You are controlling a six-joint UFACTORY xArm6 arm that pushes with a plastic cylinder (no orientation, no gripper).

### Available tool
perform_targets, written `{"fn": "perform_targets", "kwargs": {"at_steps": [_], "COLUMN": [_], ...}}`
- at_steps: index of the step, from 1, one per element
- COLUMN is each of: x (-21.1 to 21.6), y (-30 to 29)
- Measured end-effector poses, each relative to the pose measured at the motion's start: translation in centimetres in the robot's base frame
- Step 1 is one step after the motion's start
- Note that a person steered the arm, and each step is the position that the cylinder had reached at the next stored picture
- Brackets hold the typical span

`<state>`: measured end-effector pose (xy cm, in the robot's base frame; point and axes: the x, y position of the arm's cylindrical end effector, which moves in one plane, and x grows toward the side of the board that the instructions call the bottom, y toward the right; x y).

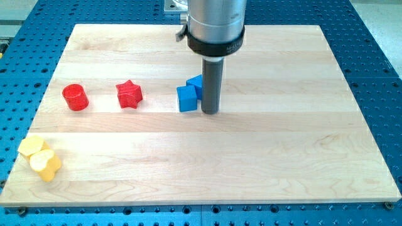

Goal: Place the cube in between the triangle and red star

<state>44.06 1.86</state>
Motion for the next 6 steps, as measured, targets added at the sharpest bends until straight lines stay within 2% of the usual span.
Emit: {"fn": "perform_targets", "kwargs": {"at_steps": [1,2,3,4,5,6], "x": [-1.4,4.8,4.5,0.5,2.4,1.1], "y": [-3.0,-3.3,-7.0,-8.2,-9.2,-0.2]}}
